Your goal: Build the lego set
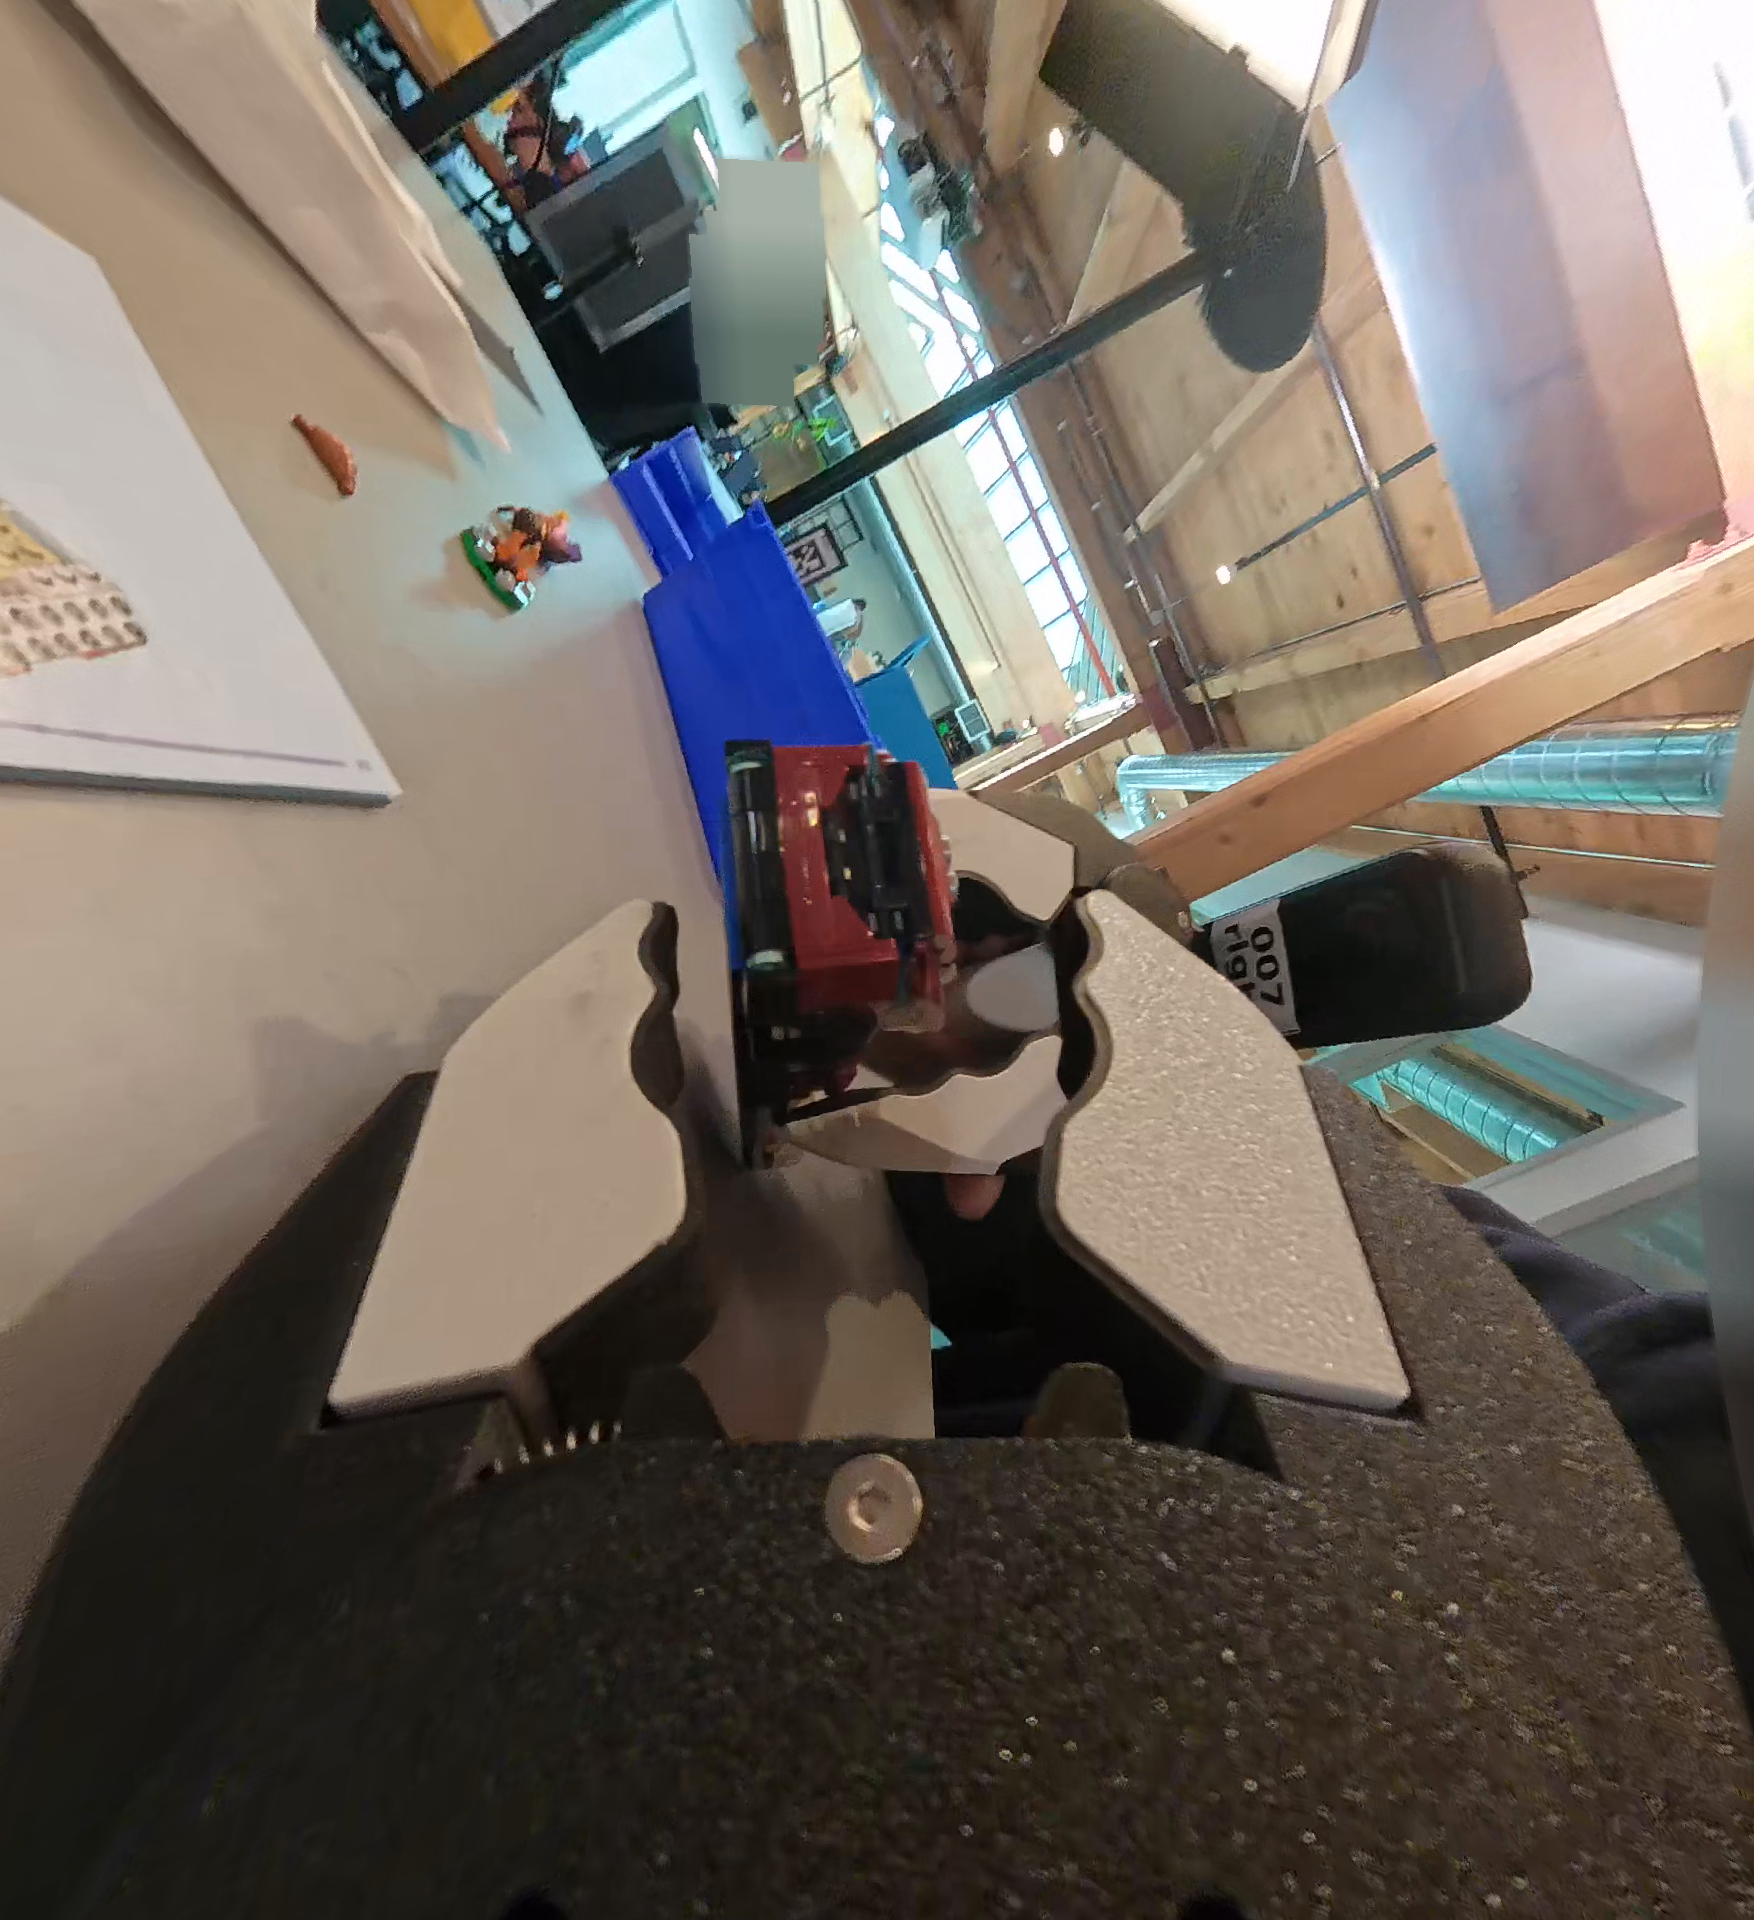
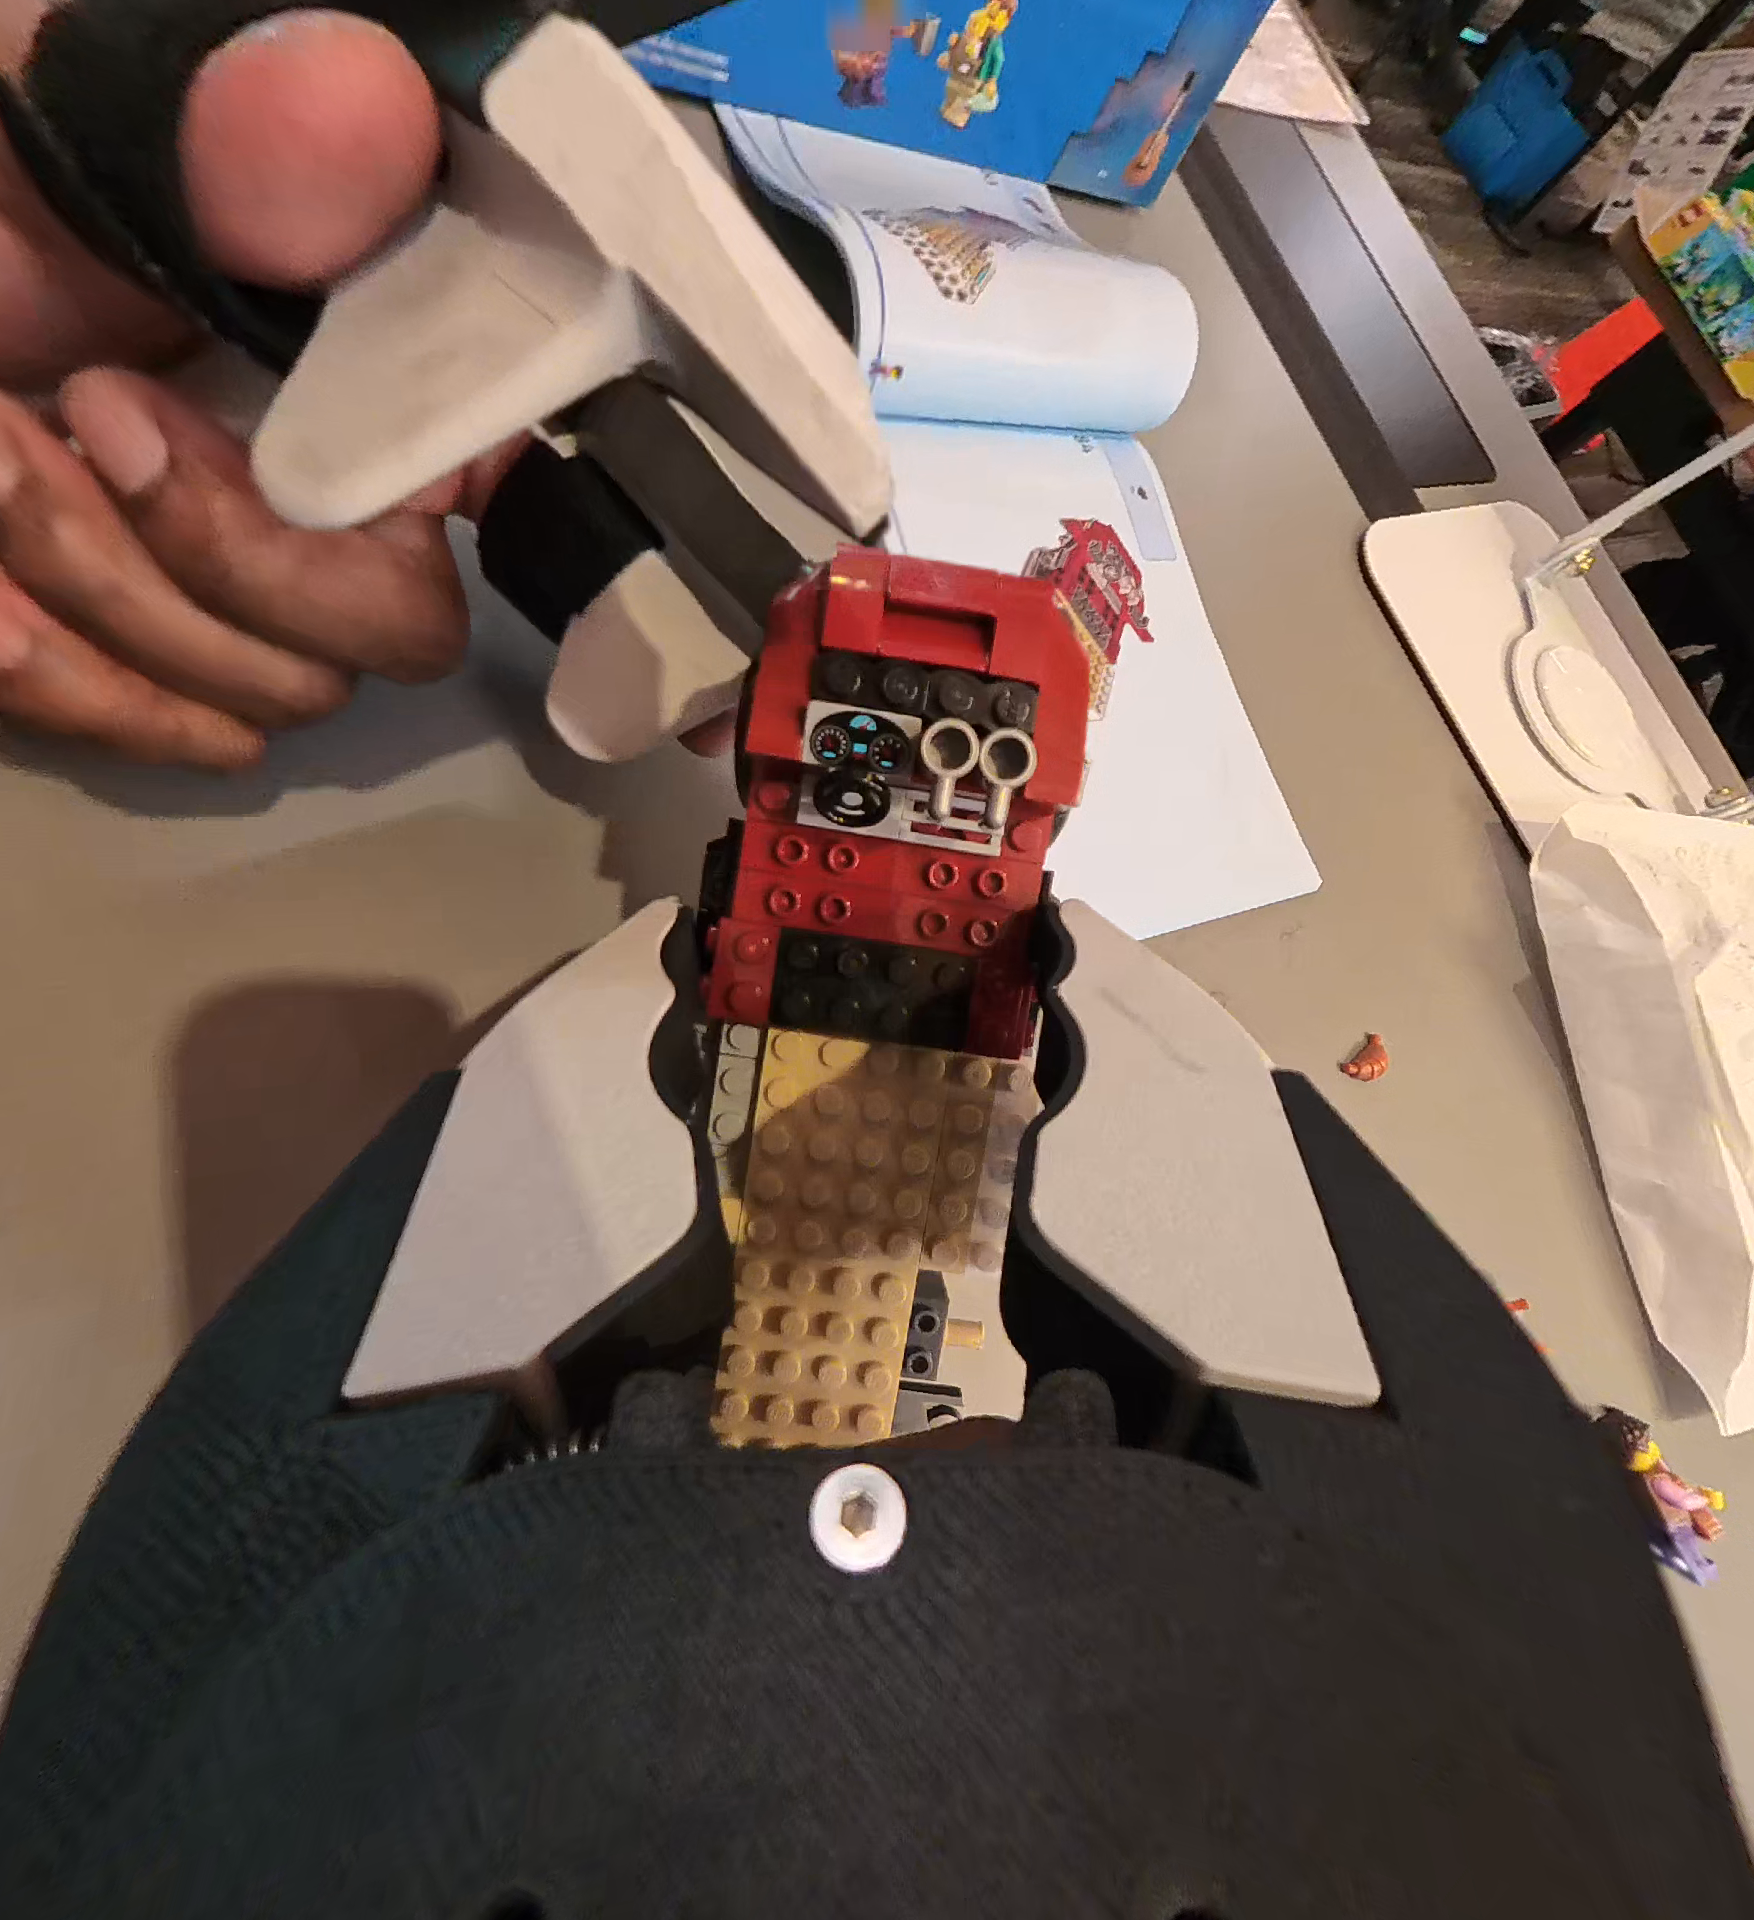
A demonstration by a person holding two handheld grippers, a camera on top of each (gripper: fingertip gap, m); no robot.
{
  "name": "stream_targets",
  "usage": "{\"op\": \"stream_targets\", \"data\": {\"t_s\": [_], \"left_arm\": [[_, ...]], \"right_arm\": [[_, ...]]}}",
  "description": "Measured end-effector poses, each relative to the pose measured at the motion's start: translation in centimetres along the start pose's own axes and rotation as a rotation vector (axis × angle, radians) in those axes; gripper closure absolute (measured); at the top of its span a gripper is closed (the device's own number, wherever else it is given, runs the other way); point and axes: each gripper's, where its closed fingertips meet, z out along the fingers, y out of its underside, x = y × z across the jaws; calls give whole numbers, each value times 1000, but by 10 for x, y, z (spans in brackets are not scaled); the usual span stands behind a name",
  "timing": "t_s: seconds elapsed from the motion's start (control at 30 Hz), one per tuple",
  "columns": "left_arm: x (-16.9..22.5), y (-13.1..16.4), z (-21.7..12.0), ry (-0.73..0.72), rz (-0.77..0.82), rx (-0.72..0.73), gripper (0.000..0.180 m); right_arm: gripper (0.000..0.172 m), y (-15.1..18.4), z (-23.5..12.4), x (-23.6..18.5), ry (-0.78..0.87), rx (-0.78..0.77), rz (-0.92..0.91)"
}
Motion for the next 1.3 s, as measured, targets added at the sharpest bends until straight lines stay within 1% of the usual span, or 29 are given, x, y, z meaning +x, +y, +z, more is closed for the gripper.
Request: {"op": "stream_targets", "data": {"t_s": [0.17,0.33,0.53,0.6,0.67,0.73,0.8,0.83,0.93,1.03,1.13,1.3], "left_arm": [[6,-5,5,-21,83,63,110],[10,-6,10,8,42,111,114],[13,-7,12,11,52,128,119],[15,-7,10,29,50,136,128],[13,-7,9,20,46,140,131],[10,-6,8,6,33,137,131],[4,-7,8,-17,7,142,132],[0,-8,7,-35,-10,147,132],[-14,-14,1,-68,-90,184,132],[-24,-21,-6,-90,-157,240,132],[-31,-29,-12,-101,-213,293,133],[-38,-47,-21,-115,-282,375,133]], "right_arm": [[109,-7,-2,3,34,38,41],[110,-17,-5,2,60,78,77],[110,-25,-5,-3,97,101,56],[110,-25,-4,-4,107,102,44],[110,-24,-2,-5,99,100,42],[110,-23,-1,-5,79,96,49],[115,-25,-4,-5,65,115,39],[119,-27,-7,-5,60,133,29],[120,-32,-20,1,60,170,10],[120,-28,-33,6,37,178,23],[125,-17,-45,8,-11,173,42],[129,19,-52,0,-105,64,67]]}}
